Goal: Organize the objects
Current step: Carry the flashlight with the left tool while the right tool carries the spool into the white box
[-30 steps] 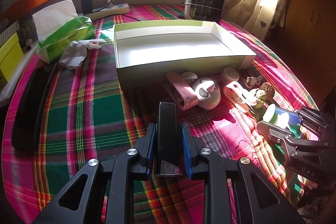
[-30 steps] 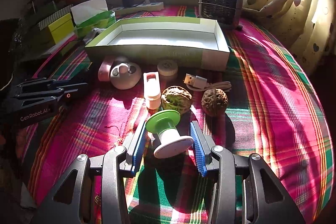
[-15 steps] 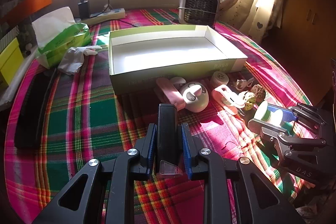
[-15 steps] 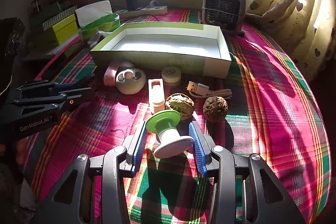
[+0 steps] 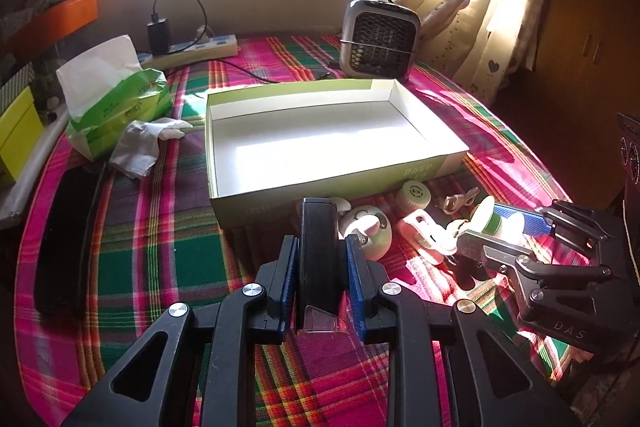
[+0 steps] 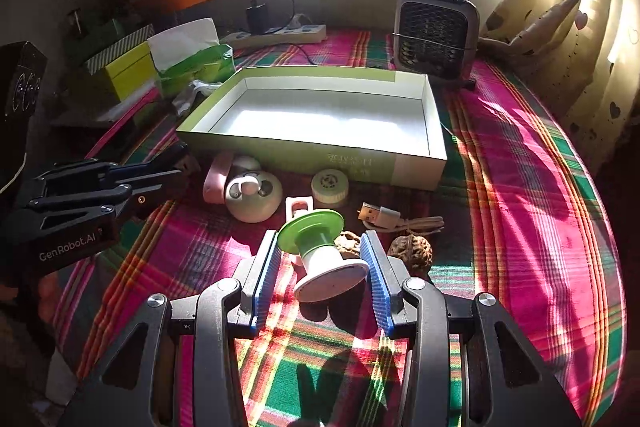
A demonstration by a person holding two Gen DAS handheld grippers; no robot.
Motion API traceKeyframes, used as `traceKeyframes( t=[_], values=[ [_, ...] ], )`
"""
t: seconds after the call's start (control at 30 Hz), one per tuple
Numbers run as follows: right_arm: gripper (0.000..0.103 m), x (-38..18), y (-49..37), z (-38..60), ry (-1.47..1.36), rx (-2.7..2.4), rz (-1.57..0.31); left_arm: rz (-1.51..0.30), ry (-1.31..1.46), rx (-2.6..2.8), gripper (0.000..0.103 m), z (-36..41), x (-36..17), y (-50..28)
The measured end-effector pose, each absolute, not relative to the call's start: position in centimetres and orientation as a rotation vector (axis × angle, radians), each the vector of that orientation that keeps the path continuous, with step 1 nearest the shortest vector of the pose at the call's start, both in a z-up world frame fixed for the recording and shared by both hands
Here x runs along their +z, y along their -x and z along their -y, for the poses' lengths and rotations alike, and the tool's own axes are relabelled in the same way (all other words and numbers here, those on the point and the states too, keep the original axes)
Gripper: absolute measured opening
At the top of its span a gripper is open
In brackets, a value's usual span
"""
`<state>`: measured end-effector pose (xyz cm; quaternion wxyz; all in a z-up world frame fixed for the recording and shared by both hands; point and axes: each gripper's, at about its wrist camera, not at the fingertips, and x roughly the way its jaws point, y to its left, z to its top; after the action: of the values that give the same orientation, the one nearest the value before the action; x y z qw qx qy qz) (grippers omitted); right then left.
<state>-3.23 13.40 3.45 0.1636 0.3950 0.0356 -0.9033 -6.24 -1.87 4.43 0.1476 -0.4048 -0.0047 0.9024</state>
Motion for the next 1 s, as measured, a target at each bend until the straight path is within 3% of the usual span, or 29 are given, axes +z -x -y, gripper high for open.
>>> traceKeyframes(
  t=[1.0],
  values=[
    [0.042,5.7,15.6,-13.0,-1.128,-2.593,-0.055,0.076,1.208,2.614,0.021,2.5,4.4,15.8]
  ],
)
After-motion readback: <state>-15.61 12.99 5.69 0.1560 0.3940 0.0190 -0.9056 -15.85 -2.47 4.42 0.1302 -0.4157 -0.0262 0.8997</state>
